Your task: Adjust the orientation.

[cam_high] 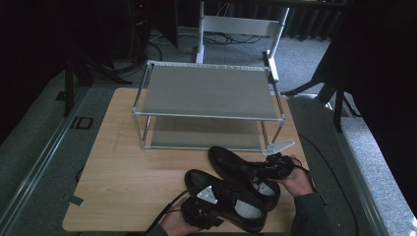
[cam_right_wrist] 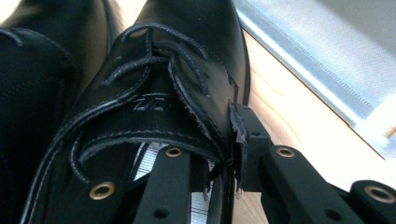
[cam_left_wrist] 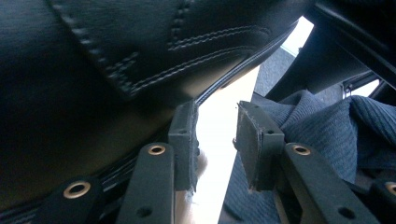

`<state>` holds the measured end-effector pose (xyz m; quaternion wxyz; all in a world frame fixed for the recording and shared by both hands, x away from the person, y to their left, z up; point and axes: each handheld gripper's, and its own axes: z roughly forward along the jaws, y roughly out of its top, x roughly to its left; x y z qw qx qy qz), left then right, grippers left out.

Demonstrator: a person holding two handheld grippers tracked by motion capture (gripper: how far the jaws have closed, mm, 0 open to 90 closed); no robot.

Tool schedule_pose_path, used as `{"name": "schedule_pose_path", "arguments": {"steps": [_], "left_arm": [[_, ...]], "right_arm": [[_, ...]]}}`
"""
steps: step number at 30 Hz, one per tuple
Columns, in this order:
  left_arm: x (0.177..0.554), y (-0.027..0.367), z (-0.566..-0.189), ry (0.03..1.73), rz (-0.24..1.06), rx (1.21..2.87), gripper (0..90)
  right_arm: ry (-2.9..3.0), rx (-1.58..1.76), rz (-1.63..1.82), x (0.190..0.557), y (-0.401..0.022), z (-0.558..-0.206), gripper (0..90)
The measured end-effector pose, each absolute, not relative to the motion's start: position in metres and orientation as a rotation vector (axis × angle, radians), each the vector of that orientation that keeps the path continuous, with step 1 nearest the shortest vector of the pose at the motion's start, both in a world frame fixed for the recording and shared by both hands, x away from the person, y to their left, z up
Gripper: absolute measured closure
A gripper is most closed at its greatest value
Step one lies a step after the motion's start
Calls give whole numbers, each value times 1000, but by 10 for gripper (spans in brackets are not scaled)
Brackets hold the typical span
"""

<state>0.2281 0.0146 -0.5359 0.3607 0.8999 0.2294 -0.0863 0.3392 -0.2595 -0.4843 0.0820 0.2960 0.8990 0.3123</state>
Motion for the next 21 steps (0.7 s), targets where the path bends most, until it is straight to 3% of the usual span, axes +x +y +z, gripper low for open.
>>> {"name": "schedule_pose_path", "arguments": {"steps": [21], "left_arm": [[244,-13,-535,537,-185,2357,678]], "right_arm": [[2619,958,997,357,-259,-485,779]]}}
